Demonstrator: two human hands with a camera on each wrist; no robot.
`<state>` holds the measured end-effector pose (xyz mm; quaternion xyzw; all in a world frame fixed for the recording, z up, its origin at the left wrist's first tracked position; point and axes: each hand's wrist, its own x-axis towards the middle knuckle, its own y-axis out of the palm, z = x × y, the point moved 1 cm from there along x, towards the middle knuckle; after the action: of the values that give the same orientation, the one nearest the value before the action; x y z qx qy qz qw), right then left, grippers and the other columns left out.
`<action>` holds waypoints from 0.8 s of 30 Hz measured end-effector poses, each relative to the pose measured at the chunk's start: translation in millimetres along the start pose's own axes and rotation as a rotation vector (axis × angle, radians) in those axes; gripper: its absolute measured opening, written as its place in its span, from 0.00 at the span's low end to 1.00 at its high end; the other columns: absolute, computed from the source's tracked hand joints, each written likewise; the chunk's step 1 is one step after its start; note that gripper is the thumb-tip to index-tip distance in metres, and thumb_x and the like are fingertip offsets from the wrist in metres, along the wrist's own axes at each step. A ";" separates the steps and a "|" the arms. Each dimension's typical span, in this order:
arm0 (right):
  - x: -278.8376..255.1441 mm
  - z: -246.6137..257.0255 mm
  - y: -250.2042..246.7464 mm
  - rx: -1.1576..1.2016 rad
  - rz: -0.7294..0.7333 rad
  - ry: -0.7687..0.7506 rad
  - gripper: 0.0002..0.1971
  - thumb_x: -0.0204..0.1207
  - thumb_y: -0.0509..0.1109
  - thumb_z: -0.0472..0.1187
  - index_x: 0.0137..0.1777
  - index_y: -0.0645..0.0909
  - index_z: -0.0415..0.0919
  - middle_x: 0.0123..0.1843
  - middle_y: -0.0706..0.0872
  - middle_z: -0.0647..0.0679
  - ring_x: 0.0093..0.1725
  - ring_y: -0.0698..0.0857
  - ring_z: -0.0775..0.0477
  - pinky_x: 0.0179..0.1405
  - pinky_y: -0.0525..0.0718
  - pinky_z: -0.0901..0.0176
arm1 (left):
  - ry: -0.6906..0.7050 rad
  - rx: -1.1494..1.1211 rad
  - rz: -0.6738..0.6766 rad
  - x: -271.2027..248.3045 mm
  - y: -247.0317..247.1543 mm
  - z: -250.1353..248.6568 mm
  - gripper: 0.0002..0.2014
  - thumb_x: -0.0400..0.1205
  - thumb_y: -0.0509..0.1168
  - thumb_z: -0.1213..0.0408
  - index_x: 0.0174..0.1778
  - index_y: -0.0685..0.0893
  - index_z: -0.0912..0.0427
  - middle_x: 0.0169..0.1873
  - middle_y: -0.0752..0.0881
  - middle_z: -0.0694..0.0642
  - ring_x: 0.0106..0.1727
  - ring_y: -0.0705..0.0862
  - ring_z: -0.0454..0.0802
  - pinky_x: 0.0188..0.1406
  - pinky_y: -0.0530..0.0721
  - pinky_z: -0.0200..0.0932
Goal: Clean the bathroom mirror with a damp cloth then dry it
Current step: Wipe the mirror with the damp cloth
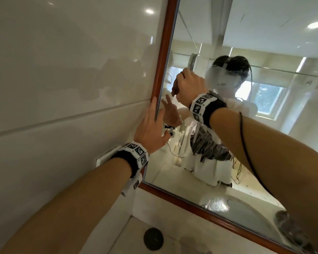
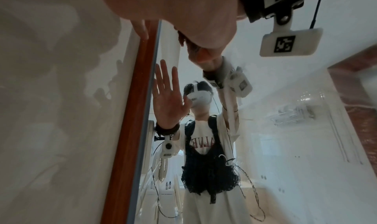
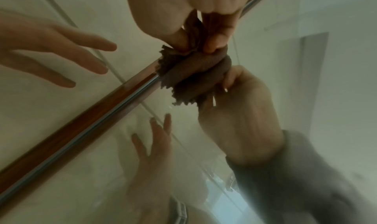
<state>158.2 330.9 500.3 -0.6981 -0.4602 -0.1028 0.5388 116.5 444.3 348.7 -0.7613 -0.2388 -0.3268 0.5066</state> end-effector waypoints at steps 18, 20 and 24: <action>-106.1 26.7 90.6 0.058 0.206 -0.275 0.16 0.63 0.78 0.37 0.50 0.83 0.32 0.53 0.82 0.38 0.38 0.85 0.37 0.24 0.76 0.56 | -0.122 -0.121 0.022 -25.6 28.3 -6.8 0.40 0.79 0.69 0.54 0.84 0.58 0.62 0.86 0.37 0.58 0.87 0.49 0.59 0.74 0.76 0.56; -113.9 21.3 89.5 0.075 0.228 -0.258 0.16 0.66 0.76 0.39 0.52 0.83 0.33 0.52 0.81 0.39 0.39 0.85 0.38 0.25 0.76 0.56 | -0.131 -0.105 0.029 -28.4 27.0 -6.1 0.39 0.79 0.69 0.56 0.84 0.59 0.62 0.86 0.37 0.58 0.87 0.51 0.59 0.72 0.78 0.54; -79.0 4.6 56.7 0.046 0.052 -0.189 0.16 0.70 0.75 0.43 0.56 0.83 0.37 0.56 0.81 0.39 0.50 0.83 0.37 0.38 0.85 0.49 | -0.144 -0.106 0.031 -30.1 24.9 -1.5 0.39 0.79 0.69 0.57 0.83 0.59 0.58 0.86 0.36 0.54 0.86 0.55 0.59 0.69 0.81 0.54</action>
<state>155.5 293.0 410.6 -0.7037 -0.4931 -0.0118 0.5115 113.2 432.6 311.5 -0.8123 -0.2449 -0.2755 0.4520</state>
